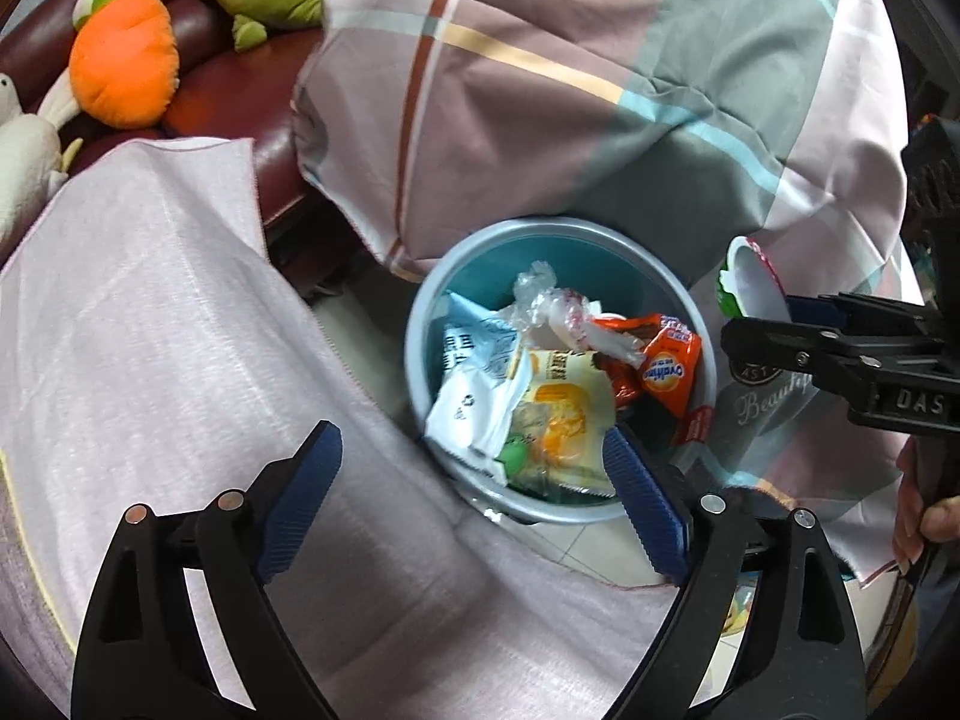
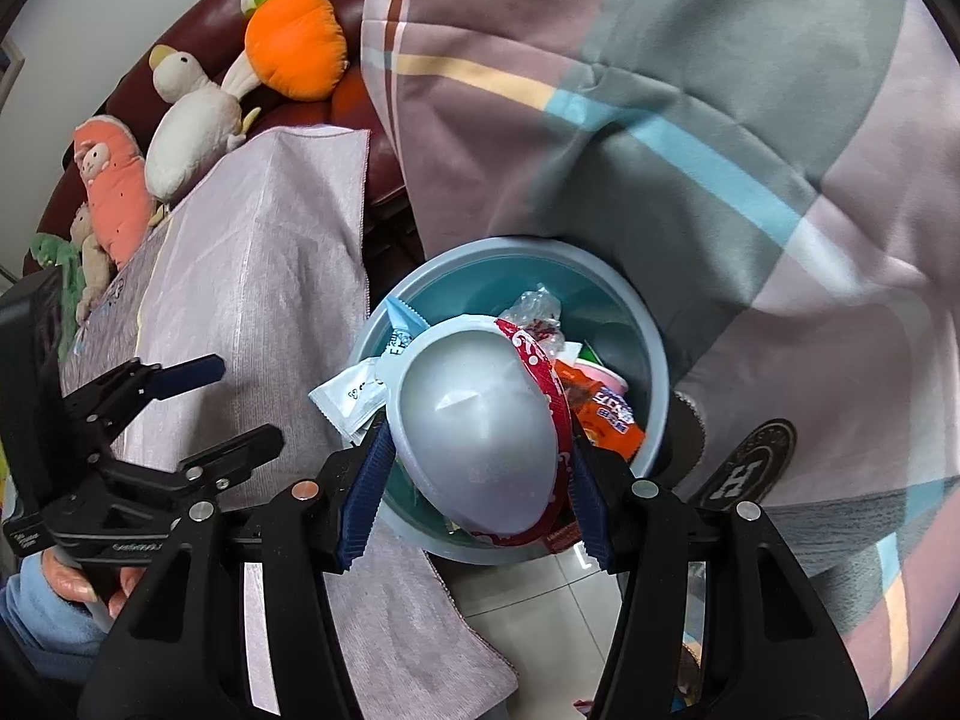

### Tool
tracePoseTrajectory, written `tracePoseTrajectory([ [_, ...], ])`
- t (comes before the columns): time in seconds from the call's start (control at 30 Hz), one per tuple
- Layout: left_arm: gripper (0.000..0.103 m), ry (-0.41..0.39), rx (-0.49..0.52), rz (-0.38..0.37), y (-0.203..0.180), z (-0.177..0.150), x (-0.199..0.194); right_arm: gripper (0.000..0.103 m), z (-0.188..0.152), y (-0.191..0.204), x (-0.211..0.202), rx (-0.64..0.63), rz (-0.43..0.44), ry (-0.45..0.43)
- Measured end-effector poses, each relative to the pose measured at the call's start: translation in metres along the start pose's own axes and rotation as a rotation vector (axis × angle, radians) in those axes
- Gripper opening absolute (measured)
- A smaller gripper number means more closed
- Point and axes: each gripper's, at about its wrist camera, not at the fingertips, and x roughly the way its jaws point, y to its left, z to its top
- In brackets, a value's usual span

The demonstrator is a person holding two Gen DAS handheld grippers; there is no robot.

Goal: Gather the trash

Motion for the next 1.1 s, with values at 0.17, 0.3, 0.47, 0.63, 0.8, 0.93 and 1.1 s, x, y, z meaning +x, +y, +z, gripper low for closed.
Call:
tracePoseTrajectory([
  [0.17, 0.090, -0.007, -0.020, 0.006, 0.007, -0.002, -0.005, 0.057, 0.003, 0.007, 0.008, -0.010, -0.003, 0.010],
  [0.3, 0.090, -0.010, -0.027, 0.005, 0.009, -0.004, -0.006, 0.071, 0.005, 0.011, 0.007, -0.020, -0.027, 0.000],
  [0.47, 0.090, -0.011, -0.039, 0.006, 0.010, -0.007, -0.010, 0.074, 0.005, 0.012, 0.002, -0.011, -0.031, 0.000],
  [0.63, 0.090, -0.025, -0.033, 0.028, 0.005, -0.014, -0.022, 0.077, 0.000, 0.021, -0.012, -0.024, -0.036, -0.007],
  [0.8, 0.090, -0.059, -0.044, 0.050, 0.003, -0.023, -0.043, 0.081, -0.011, 0.031, -0.030, -0.023, -0.045, -0.023],
  [0.93, 0.093, -0.086, -0.056, 0.072, 0.003, -0.035, -0.063, 0.083, -0.022, 0.043, -0.046, -0.033, -0.054, -0.036],
  [1.1, 0.096, -0.113, -0.081, 0.092, 0.007, -0.052, -0.083, 0.083, -0.038, 0.061, -0.062, -0.064, -0.064, -0.047],
])
